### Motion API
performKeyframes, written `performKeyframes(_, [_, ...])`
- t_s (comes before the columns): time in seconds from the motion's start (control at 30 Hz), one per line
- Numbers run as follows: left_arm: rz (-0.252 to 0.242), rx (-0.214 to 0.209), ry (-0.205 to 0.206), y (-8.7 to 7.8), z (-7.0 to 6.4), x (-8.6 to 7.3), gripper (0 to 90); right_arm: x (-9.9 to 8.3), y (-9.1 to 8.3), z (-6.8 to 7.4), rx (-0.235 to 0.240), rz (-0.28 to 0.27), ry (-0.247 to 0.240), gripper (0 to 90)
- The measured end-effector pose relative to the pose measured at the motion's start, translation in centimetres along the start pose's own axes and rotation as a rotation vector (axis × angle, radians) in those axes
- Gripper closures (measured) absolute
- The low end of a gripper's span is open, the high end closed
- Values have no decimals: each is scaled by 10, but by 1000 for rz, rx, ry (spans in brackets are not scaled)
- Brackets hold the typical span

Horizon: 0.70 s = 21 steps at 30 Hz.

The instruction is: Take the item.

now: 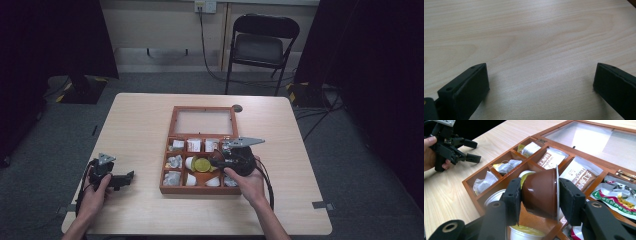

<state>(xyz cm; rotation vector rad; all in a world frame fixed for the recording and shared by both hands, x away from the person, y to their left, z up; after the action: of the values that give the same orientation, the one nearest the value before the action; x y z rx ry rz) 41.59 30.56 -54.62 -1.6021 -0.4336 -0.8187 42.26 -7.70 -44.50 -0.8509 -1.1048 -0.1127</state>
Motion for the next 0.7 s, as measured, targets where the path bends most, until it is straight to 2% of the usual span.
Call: performKeyframes(0.7, [1, 0, 1, 0, 0, 0, 0, 4, -17, -11, -24, -43, 23, 549])
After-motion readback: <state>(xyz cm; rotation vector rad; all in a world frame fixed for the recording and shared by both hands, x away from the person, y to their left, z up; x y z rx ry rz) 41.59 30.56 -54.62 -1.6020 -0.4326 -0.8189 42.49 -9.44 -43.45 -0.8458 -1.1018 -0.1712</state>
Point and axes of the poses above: each handheld gripper's, and its own axes: y roughly forward along the jaws, x roughly out of its top, z roughly to its left, the point moved 6 cm from there along y, roughly forward along the jaws, and after that the axes turned 1 degree about -y, right-handed, at the moved point
